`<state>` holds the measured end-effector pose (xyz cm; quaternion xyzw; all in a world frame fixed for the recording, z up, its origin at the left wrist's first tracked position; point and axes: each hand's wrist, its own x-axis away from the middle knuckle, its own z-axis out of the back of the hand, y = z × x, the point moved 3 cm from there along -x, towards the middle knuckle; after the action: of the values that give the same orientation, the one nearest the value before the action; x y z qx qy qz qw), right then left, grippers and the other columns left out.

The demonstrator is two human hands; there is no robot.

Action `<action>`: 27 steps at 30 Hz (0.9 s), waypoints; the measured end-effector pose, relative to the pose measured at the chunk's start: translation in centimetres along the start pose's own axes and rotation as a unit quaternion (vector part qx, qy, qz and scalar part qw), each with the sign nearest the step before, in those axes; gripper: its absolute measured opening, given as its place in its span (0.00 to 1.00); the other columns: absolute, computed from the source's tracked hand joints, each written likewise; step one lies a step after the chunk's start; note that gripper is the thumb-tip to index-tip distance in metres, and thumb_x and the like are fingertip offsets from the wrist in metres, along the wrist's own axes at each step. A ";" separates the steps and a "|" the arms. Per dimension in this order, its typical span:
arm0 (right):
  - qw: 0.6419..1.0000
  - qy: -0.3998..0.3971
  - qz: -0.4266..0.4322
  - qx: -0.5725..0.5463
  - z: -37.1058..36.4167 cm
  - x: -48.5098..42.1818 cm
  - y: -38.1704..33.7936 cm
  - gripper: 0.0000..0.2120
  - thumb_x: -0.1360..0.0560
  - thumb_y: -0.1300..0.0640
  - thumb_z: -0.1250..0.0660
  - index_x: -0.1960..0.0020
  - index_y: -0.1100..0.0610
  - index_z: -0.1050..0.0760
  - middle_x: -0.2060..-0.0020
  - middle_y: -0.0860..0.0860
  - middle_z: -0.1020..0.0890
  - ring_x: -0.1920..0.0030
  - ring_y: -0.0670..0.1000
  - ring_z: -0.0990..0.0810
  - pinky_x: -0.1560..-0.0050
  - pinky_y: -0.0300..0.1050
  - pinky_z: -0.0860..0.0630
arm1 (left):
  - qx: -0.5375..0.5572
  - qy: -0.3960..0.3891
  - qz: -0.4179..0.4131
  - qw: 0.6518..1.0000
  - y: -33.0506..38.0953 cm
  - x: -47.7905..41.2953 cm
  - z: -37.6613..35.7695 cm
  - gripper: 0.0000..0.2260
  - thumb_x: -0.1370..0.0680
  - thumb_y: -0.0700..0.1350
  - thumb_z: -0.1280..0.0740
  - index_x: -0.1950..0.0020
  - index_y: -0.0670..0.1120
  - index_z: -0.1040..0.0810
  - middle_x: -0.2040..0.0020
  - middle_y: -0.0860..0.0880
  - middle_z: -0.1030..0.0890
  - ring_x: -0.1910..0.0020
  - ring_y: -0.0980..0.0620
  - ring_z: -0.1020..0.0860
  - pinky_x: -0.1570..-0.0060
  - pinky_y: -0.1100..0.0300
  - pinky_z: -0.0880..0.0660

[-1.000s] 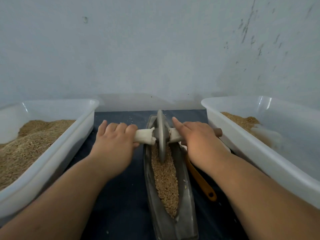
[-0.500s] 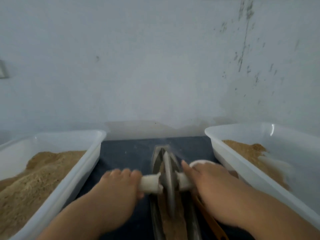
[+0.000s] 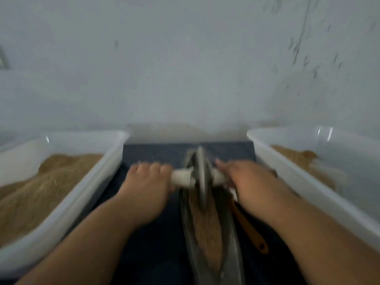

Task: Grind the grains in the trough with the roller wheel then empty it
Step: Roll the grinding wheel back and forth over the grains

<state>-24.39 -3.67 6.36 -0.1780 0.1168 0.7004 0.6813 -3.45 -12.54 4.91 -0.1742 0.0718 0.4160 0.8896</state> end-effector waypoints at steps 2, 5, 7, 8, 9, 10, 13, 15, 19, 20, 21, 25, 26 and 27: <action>0.998 0.033 -0.033 0.049 -1.1 -0.6 0.0 0.28 0.23 0.59 0.36 0.25 0.45 0.37 0.37 0.50 0.22 0.38 0.54 0.26 0.38 0.44 0.35 | 0.003 0.041 0.022 0.999 0.5 -0.4 -0.7 0.19 0.20 0.56 0.44 0.33 0.49 0.33 0.39 0.47 0.26 0.39 0.42 0.29 0.32 0.48 0.43; 0.998 0.028 -0.042 0.026 -2.8 0.4 0.8 0.33 0.26 0.63 0.33 0.25 0.48 0.36 0.38 0.49 0.22 0.39 0.54 0.26 0.43 0.44 0.32 | 0.006 0.063 0.015 0.998 0.3 -0.8 -1.1 0.20 0.21 0.56 0.43 0.33 0.47 0.33 0.40 0.45 0.26 0.40 0.40 0.29 0.31 0.45 0.42; 0.998 0.032 -0.020 0.049 -2.4 0.1 0.9 0.32 0.26 0.63 0.33 0.25 0.48 0.35 0.39 0.49 0.22 0.40 0.54 0.25 0.47 0.44 0.32 | 0.005 0.052 0.007 0.999 0.3 -0.6 -0.9 0.20 0.21 0.56 0.44 0.34 0.47 0.33 0.41 0.44 0.26 0.43 0.41 0.28 0.37 0.46 0.36; 0.998 0.021 -0.010 0.051 -2.1 0.1 0.8 0.31 0.25 0.62 0.33 0.25 0.48 0.35 0.39 0.50 0.22 0.41 0.54 0.25 0.45 0.46 0.31 | 0.011 0.040 0.002 0.999 0.3 -0.3 -0.6 0.19 0.21 0.57 0.44 0.35 0.47 0.33 0.42 0.44 0.26 0.44 0.42 0.27 0.40 0.46 0.34; 0.999 0.005 -0.003 0.044 -1.8 0.3 0.6 0.30 0.25 0.60 0.33 0.25 0.47 0.36 0.39 0.50 0.22 0.41 0.54 0.25 0.44 0.48 0.29 | 0.022 0.028 -0.008 0.999 0.2 -0.1 -0.3 0.18 0.20 0.57 0.44 0.37 0.47 0.33 0.43 0.45 0.26 0.45 0.43 0.27 0.42 0.47 0.32; 0.999 -0.025 0.000 0.033 -1.3 0.8 0.3 0.29 0.24 0.58 0.33 0.26 0.45 0.36 0.40 0.50 0.22 0.42 0.53 0.25 0.43 0.49 0.27 | 0.035 0.012 -0.021 0.999 0.2 0.2 -0.1 0.16 0.20 0.58 0.43 0.39 0.48 0.32 0.45 0.46 0.25 0.47 0.44 0.27 0.45 0.48 0.31; 0.992 -0.124 0.032 0.015 0.7 1.9 0.2 0.24 0.22 0.52 0.35 0.28 0.39 0.35 0.46 0.45 0.22 0.48 0.47 0.24 0.47 0.49 0.25 | 0.091 -0.090 -0.057 0.990 -0.3 1.3 1.1 0.12 0.21 0.60 0.42 0.46 0.52 0.32 0.50 0.51 0.24 0.55 0.52 0.25 0.54 0.55 0.29; 0.981 -0.188 0.042 0.007 1.9 2.8 0.0 0.21 0.22 0.49 0.36 0.30 0.36 0.35 0.49 0.38 0.23 0.52 0.41 0.26 0.50 0.42 0.27 | 0.137 -0.166 -0.066 0.974 -0.4 2.1 1.8 0.10 0.21 0.60 0.41 0.49 0.55 0.32 0.55 0.55 0.24 0.59 0.57 0.25 0.61 0.60 0.31; 0.976 -0.217 0.035 0.000 1.9 3.1 0.2 0.25 0.21 0.48 0.37 0.26 0.36 0.40 0.48 0.34 0.28 0.52 0.38 0.30 0.54 0.36 0.33 | 0.150 -0.182 -0.073 0.969 -0.4 2.3 2.1 0.10 0.22 0.60 0.41 0.47 0.56 0.31 0.57 0.55 0.25 0.60 0.57 0.25 0.63 0.63 0.33; 0.979 -0.203 0.034 -0.003 1.6 2.9 0.2 0.26 0.20 0.49 0.37 0.25 0.38 0.40 0.44 0.38 0.26 0.49 0.41 0.28 0.50 0.39 0.31 | 0.148 -0.180 -0.066 0.970 -0.4 2.2 1.8 0.11 0.21 0.60 0.41 0.46 0.55 0.31 0.56 0.54 0.25 0.60 0.57 0.26 0.62 0.63 0.32; 0.983 -0.179 0.033 -0.006 1.2 2.5 0.2 0.27 0.20 0.52 0.37 0.25 0.39 0.41 0.41 0.42 0.24 0.46 0.44 0.26 0.47 0.43 0.29 | 0.148 -0.176 -0.057 0.972 -0.4 1.9 1.5 0.11 0.21 0.59 0.42 0.45 0.54 0.31 0.56 0.54 0.25 0.60 0.57 0.26 0.61 0.62 0.31; 0.999 -0.044 0.018 0.016 -1.1 1.2 0.2 0.32 0.23 0.63 0.35 0.23 0.45 0.41 0.41 0.50 0.23 0.45 0.52 0.24 0.45 0.49 0.26 | 0.099 -0.074 -0.022 0.992 -0.2 0.9 0.2 0.14 0.20 0.58 0.43 0.43 0.50 0.31 0.49 0.49 0.24 0.53 0.48 0.25 0.51 0.50 0.28; 1.000 -0.009 0.019 0.019 -1.6 0.9 0.2 0.32 0.23 0.63 0.35 0.23 0.47 0.40 0.41 0.51 0.22 0.44 0.54 0.24 0.44 0.51 0.27 | 0.074 -0.034 -0.016 0.997 0.0 0.6 -0.1 0.15 0.20 0.58 0.43 0.41 0.49 0.31 0.47 0.47 0.24 0.50 0.45 0.25 0.49 0.49 0.29; 1.000 0.016 0.021 0.015 -1.9 0.8 0.2 0.31 0.23 0.63 0.35 0.24 0.48 0.38 0.41 0.52 0.22 0.42 0.55 0.25 0.44 0.51 0.27 | 0.056 -0.003 -0.011 0.998 0.1 0.5 -0.3 0.16 0.20 0.57 0.44 0.39 0.49 0.32 0.45 0.46 0.24 0.48 0.44 0.26 0.47 0.48 0.30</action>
<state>-24.43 -3.76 4.30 -0.1765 0.1417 0.7096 0.6673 -3.21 -12.28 4.48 -0.1238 0.0903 0.4019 0.9028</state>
